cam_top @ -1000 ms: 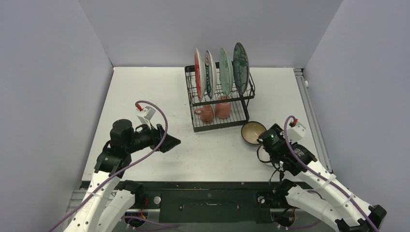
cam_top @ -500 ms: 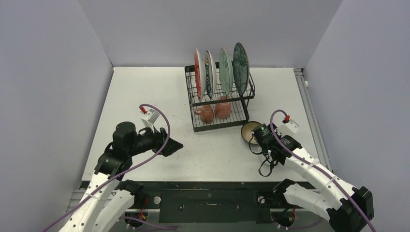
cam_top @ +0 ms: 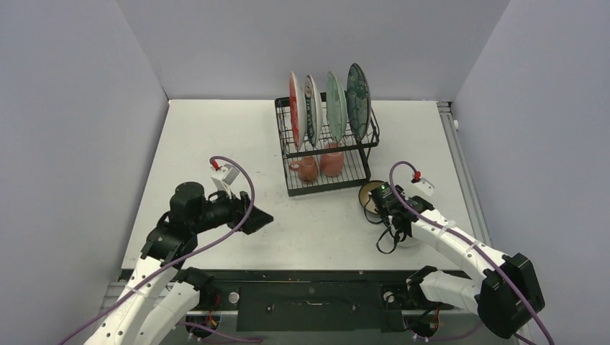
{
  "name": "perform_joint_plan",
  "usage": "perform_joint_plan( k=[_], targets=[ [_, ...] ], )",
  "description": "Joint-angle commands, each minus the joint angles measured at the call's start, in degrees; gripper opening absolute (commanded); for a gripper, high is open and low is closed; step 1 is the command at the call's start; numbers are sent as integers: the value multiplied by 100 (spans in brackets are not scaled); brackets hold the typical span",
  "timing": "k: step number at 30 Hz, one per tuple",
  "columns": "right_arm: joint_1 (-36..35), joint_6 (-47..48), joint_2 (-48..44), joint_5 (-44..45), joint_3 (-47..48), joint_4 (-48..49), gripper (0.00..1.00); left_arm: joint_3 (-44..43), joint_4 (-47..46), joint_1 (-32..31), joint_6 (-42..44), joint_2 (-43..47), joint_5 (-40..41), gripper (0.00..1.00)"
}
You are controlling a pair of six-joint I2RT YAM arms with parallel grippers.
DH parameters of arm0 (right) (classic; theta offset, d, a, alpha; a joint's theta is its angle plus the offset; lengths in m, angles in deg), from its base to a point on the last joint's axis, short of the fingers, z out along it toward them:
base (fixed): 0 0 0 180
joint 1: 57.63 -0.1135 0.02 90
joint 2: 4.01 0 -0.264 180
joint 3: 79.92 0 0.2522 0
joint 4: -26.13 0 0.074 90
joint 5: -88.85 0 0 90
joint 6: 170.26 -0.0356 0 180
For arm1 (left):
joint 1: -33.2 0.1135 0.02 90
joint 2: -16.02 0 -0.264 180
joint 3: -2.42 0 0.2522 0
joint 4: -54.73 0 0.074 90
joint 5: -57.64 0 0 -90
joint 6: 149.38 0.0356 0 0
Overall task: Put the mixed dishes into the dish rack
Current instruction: Move the bowl to the center of the board.
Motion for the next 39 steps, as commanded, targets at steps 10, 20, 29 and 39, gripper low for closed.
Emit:
perform_joint_plan(
  k=[10, 20, 29, 39],
  targets=[
    [101, 38, 408, -52, -301, 524, 37, -69, -21, -35, 136, -33, 125, 72],
    [103, 184, 399, -271, -389, 699, 16, -74, -12, -35, 145, -148, 140, 72],
    [90, 465, 108, -618, -546, 846, 3, -80, 5, -32, 145, -170, 172, 72],
    [-445, 588, -229, -935, -665, 991, 0, -84, 18, -26, 145, -178, 211, 72]
  ],
)
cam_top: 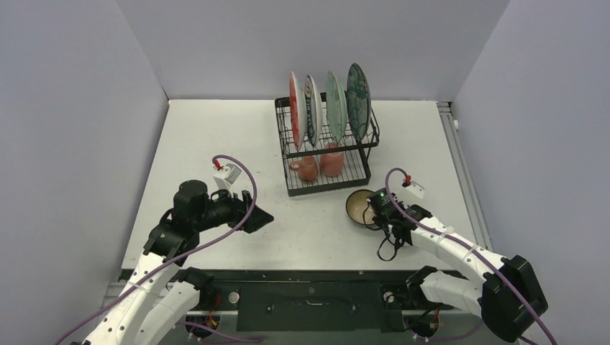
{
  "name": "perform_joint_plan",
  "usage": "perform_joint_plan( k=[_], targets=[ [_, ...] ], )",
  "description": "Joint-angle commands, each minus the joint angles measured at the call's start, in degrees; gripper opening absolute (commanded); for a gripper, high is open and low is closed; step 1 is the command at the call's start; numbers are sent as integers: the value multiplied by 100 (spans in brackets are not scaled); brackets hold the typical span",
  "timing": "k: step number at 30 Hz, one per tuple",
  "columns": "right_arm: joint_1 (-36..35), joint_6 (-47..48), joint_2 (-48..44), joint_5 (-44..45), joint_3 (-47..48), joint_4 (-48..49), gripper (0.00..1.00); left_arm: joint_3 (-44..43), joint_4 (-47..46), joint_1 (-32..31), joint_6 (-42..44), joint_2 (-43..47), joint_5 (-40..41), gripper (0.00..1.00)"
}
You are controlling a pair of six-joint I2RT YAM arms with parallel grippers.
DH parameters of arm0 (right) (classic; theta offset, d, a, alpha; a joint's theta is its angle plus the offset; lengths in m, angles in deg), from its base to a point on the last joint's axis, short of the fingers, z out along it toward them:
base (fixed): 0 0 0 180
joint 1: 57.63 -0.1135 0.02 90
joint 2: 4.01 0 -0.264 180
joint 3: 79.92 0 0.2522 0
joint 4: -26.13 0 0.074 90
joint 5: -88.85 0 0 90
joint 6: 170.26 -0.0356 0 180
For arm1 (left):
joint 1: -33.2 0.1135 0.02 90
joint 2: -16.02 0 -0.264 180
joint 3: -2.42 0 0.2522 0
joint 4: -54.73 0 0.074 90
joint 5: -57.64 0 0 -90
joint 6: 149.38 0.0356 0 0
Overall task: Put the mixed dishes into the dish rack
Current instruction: Move the bowl to the center of the board.
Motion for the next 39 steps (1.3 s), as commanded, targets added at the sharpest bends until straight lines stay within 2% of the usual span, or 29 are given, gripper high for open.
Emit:
perform_joint_plan(
  k=[1, 13, 22, 29, 39],
  targets=[
    [-501, -9, -79, -373, -28, 59, 0, -87, -73, -18, 102, 8, 110, 72],
    [-2286, -611, 361, -8, 532, -60, 0, -88, -55, -25, 80, 53, 188, 73],
    [-3471, -626, 1507, 95, 1449, 18, 0, -81, -34, -26, 75, 75, 227, 73],
    [-3856, -529, 2242, 87, 1958, 21, 0, -96, -3, -26, 75, 107, 318, 73],
    [-4034, -390, 2674, 160, 2425, -198, 0, -96, -4, -26, 75, 87, 334, 73]
  ],
)
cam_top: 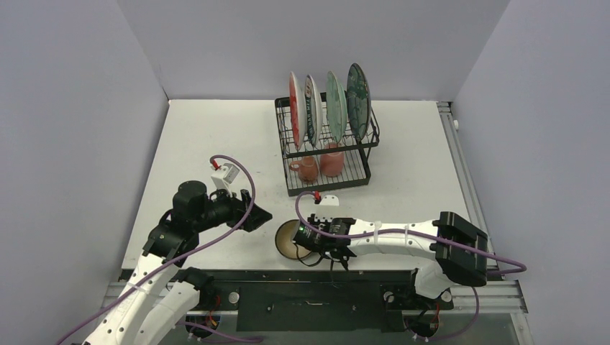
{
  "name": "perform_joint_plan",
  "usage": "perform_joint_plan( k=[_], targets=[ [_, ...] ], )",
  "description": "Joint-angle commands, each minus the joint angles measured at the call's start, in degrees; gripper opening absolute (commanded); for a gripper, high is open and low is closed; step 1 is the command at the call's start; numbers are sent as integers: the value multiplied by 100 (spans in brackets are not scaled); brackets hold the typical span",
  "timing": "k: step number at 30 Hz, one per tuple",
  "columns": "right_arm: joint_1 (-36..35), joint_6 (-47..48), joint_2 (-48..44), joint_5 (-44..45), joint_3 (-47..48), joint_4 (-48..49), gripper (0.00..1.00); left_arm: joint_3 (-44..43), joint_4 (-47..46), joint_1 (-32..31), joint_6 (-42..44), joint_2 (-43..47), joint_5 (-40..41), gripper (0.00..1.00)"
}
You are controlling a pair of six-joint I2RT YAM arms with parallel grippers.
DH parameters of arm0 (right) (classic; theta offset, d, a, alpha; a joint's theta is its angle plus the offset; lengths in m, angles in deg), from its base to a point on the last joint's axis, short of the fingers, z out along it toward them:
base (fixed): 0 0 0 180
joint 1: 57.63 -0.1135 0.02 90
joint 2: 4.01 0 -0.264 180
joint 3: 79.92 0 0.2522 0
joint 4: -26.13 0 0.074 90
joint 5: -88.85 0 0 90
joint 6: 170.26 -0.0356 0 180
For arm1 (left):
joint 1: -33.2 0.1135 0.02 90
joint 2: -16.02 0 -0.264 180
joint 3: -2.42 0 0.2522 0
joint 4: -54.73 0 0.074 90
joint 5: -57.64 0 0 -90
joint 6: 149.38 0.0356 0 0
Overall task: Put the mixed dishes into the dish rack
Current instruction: Move the bowl to the center of the board, then adjust the dish rack at the center of the board.
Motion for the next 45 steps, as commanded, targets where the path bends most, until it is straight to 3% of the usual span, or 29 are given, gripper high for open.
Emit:
perform_joint_plan(
  k=[1, 14, 26, 38, 45],
  targets=[
    [-84, 11, 78, 65, 246, -3, 2, -96, -33, -26, 75, 27, 42, 73],
    [-123, -7, 116, 183, 350, -192, 47, -96, -36, -26, 75, -1, 43, 73],
    [-168, 149, -162, 501, 704, -733, 52, -103, -23, -26, 75, -33, 83, 75],
    [-145, 477, -930, 1132, 934, -1242, 52, -224, 10, 74, 158, -165, 385, 97],
    [-23, 792, -1206, 1631, 1086, -1405, 54, -374, -32, 446, 118, -424, 641, 96]
  ],
)
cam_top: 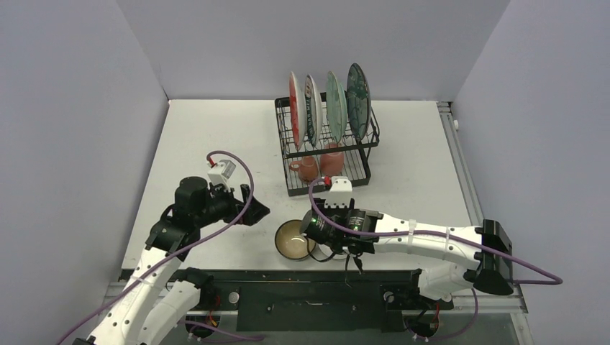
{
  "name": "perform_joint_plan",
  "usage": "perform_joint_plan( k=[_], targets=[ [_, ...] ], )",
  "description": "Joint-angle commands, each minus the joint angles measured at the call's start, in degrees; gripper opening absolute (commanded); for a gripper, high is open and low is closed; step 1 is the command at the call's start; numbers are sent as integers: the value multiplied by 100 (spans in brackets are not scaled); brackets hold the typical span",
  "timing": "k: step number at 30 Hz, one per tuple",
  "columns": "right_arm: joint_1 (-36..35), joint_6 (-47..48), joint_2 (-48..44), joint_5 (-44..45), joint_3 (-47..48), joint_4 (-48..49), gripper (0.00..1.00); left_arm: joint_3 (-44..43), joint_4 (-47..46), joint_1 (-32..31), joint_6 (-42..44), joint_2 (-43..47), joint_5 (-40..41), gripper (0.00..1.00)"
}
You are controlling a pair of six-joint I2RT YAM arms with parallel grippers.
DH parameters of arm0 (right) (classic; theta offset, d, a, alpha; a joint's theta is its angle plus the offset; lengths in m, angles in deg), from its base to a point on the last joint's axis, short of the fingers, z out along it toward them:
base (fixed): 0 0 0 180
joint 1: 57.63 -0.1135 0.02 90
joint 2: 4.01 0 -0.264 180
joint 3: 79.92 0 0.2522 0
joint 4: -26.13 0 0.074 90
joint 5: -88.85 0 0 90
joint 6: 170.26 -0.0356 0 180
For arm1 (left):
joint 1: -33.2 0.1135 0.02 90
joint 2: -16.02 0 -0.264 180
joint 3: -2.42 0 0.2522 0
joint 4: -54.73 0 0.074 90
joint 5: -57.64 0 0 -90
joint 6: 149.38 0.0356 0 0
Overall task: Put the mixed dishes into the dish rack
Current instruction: Adjust the dish rack at the center of the board.
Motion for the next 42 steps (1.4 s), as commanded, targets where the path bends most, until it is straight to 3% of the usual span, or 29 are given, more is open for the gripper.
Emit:
perform_joint_plan(
  k=[1, 16, 25, 28, 42],
  targets=[
    [69, 299, -318, 664, 274, -182, 54, -451, -74, 235, 29, -302, 374, 96],
    [66, 1138, -1466, 1011, -632, 342, 57, -1835, -494, 351, -256, -2096, 1567, 96],
    [20, 1445, -2076, 1075, -1120, 473, 56, -2866, -947, 480, -246, -3599, 1727, 100],
    [15, 1509, -2272, 1061, -1246, 552, 56, -3184, -1119, 505, -239, -4131, 1807, 95],
    [-51, 1595, -2937, 779, -1689, 799, 56, -6115, -878, 550, 23, -6919, 1684, 86]
  ],
)
